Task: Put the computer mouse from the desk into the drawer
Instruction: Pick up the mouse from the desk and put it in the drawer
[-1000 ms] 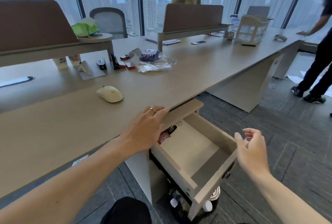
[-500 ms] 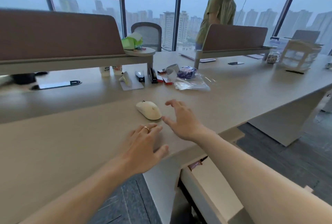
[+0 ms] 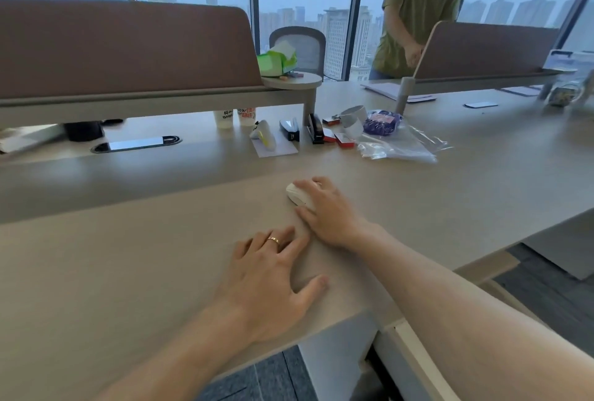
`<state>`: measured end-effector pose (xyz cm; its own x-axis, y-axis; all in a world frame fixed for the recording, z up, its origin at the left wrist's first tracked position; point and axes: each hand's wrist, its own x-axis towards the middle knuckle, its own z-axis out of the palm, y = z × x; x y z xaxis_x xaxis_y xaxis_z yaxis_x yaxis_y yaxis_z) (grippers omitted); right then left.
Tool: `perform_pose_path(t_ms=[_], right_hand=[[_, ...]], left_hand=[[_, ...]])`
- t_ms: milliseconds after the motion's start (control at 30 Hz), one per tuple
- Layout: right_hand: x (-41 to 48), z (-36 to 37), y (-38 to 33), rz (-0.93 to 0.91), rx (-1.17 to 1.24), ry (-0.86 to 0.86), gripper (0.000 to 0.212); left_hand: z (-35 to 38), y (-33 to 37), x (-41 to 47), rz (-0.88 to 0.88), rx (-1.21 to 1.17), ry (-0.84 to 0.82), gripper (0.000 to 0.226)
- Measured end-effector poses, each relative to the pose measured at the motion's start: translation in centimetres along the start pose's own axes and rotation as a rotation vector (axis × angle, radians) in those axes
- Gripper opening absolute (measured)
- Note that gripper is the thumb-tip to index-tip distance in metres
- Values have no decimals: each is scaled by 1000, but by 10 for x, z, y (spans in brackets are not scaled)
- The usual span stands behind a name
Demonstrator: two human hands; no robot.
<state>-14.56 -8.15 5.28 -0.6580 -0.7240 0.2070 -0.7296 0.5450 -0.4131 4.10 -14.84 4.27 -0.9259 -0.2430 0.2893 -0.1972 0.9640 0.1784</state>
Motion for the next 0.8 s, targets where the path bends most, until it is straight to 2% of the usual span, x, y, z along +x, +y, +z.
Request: perform_pose_path(t_ms=[233, 467, 667, 800], right_hand=[[-12, -9, 7, -14, 37, 33, 53], [-95, -84, 51, 69, 9, 203, 50], [-228, -138, 107, 293, 7, 380, 57], [-304, -148, 136, 471, 44, 394, 61]], left_hand=[[1, 0, 0, -2, -1, -22, 76], [-4, 1, -1, 3, -9, -93, 76], [-8, 4, -2, -19, 9, -146, 80], [-13, 17, 0, -23, -5, -142, 83]])
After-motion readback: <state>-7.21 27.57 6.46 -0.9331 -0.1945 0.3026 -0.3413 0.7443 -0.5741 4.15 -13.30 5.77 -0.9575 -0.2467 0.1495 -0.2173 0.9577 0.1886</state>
